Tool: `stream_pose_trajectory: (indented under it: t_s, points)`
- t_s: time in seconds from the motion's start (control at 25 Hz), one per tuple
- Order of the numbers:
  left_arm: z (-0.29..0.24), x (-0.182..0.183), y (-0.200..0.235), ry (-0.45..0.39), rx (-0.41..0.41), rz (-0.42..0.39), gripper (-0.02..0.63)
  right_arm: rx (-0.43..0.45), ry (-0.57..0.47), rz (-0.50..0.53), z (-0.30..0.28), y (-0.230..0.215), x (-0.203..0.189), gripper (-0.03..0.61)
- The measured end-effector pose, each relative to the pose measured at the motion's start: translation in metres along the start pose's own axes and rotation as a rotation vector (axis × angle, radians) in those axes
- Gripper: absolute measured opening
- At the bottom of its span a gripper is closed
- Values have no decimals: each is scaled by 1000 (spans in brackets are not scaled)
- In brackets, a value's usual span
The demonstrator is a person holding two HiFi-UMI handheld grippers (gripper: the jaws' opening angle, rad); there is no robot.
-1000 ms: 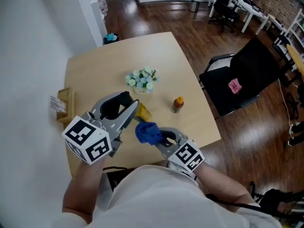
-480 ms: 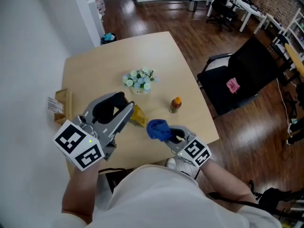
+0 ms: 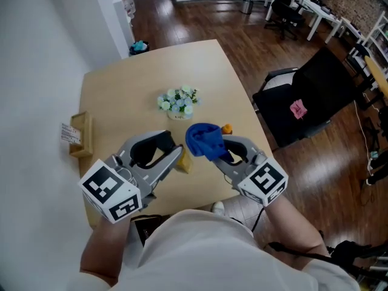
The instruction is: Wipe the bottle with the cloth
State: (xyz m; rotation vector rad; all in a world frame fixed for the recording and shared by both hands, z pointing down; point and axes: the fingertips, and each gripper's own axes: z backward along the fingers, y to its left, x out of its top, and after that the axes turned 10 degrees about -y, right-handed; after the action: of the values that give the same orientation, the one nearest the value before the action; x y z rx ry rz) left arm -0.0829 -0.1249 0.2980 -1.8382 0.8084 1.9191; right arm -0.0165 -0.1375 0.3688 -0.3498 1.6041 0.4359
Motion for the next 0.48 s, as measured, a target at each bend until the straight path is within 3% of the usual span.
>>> stream_pose_trajectory:
  t_s: [0.2,0.48]
  points:
    - [-3,0,-8,-9,-31,4,163,81,-16,76,-17,14,27,125]
    - [0,9,-13,-30,-26,-2,163,89,76,-24,-17,24,-29,126]
